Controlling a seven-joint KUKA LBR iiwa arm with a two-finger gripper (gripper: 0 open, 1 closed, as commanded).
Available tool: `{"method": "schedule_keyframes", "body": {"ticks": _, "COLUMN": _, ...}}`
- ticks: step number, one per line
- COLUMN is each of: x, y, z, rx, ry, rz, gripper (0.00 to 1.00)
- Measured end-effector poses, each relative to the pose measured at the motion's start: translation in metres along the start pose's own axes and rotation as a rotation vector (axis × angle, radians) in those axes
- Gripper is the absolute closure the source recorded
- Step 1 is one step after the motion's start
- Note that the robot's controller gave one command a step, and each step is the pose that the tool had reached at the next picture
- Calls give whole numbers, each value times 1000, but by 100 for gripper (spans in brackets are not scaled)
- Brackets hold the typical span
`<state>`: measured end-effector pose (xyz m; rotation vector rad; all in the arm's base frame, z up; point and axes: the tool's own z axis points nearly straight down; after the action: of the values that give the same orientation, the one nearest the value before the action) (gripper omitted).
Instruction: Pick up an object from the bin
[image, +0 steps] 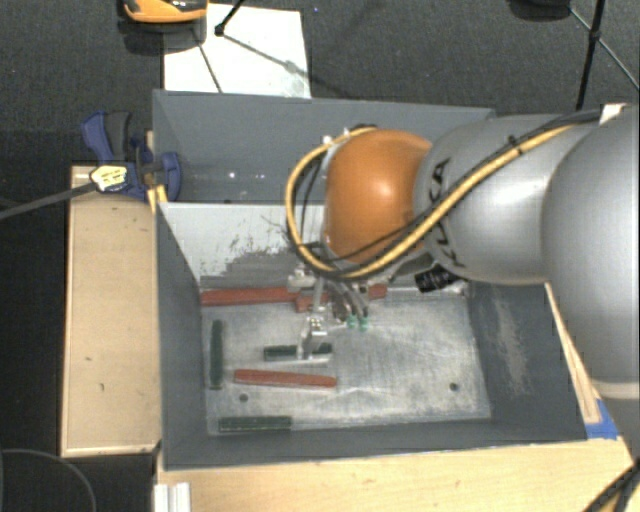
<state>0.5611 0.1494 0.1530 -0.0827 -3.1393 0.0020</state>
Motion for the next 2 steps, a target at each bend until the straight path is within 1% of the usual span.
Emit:
{"method": "schedule_keyframes", "body": {"ticks": 1, "x": 7, "y": -4, "z": 8, "rx": -3, "ry": -3, "rz": 138, "gripper": 0}}
{"method": "schedule_keyframes", "body": {"ticks": 2, "x": 12, "y": -13, "z": 60, "rx": -3, "ry": -6, "rz": 139, "gripper": 0}}
